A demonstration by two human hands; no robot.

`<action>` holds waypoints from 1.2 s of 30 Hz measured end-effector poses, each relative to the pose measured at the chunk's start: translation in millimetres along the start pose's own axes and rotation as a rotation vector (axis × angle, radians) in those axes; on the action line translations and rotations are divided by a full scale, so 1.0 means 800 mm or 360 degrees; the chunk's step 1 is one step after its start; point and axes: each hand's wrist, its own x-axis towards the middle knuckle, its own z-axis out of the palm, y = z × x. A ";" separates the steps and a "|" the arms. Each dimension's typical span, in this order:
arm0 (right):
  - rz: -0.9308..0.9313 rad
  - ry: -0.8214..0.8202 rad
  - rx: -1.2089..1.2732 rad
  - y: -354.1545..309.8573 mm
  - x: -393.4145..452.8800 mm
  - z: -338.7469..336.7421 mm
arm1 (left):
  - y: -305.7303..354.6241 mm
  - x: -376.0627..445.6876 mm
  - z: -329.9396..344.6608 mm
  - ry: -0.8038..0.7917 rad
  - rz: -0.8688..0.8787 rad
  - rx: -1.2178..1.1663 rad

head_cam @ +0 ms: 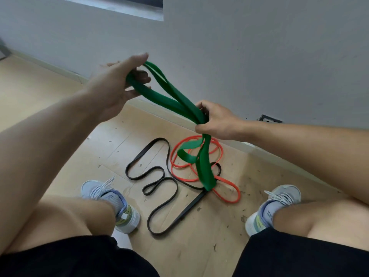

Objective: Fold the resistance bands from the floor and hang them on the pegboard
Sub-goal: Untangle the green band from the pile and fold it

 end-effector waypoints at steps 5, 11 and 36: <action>0.0106 0.0063 0.0300 0.002 -0.004 -0.012 | -0.033 0.007 -0.002 0.0305 -0.0445 0.0422; 0.0010 -0.0068 0.0099 -0.012 -0.013 -0.006 | -0.051 -0.020 0.041 -0.0630 -0.0325 0.1182; -0.0045 -0.0602 -0.0130 0.008 -0.029 -0.018 | -0.028 -0.045 0.084 -0.0684 0.0191 0.1956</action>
